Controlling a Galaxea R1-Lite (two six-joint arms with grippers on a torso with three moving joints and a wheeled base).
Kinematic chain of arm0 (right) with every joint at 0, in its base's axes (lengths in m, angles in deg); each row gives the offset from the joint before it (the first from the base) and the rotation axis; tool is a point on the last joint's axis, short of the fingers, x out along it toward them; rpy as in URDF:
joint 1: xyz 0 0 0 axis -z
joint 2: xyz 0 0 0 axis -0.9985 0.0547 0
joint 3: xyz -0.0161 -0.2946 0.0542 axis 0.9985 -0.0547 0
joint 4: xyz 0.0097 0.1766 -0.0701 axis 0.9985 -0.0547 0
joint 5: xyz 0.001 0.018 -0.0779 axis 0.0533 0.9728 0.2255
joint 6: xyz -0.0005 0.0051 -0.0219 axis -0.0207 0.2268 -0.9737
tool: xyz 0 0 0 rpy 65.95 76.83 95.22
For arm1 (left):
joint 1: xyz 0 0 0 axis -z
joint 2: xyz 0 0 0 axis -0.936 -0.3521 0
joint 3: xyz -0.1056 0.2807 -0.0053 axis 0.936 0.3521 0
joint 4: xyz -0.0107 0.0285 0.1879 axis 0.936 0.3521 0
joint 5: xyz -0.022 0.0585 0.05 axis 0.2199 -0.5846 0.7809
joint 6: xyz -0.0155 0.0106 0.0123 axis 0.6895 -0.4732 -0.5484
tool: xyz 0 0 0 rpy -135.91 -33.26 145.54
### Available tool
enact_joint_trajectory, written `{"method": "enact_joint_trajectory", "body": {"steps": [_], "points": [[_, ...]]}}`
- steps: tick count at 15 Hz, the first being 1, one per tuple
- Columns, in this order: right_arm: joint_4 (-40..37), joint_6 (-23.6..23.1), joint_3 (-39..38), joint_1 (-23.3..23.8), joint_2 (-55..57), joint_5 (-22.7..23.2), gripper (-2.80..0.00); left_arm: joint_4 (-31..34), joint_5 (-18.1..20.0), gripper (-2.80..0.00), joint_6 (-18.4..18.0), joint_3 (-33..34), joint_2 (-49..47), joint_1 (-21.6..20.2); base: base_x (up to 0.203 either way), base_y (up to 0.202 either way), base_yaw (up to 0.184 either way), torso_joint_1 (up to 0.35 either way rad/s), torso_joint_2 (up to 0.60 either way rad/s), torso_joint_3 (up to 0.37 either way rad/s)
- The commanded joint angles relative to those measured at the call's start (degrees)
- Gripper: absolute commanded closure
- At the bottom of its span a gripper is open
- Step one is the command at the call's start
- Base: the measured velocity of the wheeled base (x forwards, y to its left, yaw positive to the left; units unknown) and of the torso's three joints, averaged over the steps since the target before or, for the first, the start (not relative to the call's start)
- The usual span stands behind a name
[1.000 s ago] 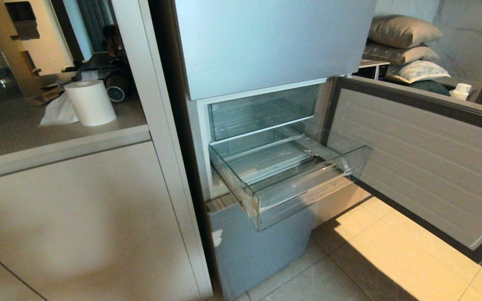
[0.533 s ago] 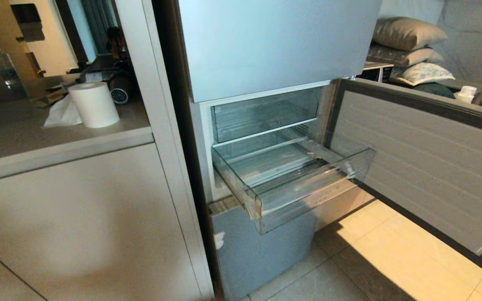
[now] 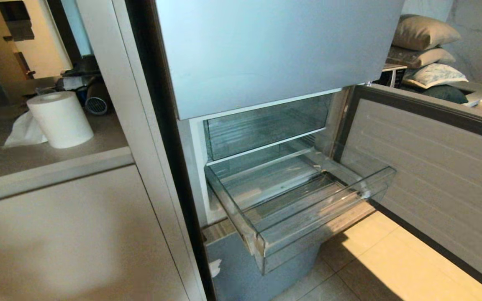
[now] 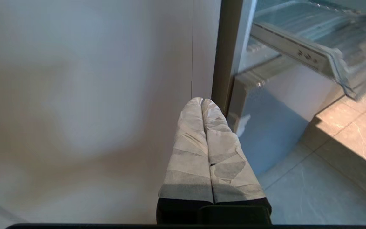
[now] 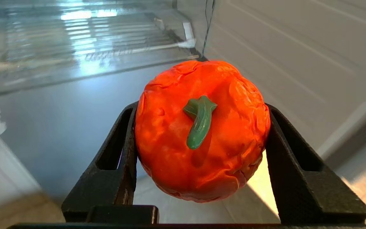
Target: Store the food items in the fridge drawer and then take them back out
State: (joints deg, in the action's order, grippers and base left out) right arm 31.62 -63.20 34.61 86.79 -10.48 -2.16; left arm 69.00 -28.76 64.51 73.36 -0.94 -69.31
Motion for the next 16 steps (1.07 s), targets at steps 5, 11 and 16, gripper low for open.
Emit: {"method": "enact_joint_trajectory", "body": {"steps": [5,11,16], "points": [[-2.3,-0.2,6.3,0.0,1.5,-0.1,0.0,0.0,0.0,0.0,0.2,0.1,0.0,0.0,0.171,0.0,0.0,0.005,0.0,0.0],[-9.1,1.2,23.7,-0.1,29.6,7.2,0.0,0.0,0.0,0.0,0.2,0.1,0.0,0.0,0.0,0.0,0.0,0.0,0.0,0.0],[-1.0,4.2,35.7,-0.9,63.3,18.0,0.0,0.0,0.0,0.0,0.2,0.1,0.0,0.0,0.0,0.0,0.0,0.0,0.0,0.0]]}}
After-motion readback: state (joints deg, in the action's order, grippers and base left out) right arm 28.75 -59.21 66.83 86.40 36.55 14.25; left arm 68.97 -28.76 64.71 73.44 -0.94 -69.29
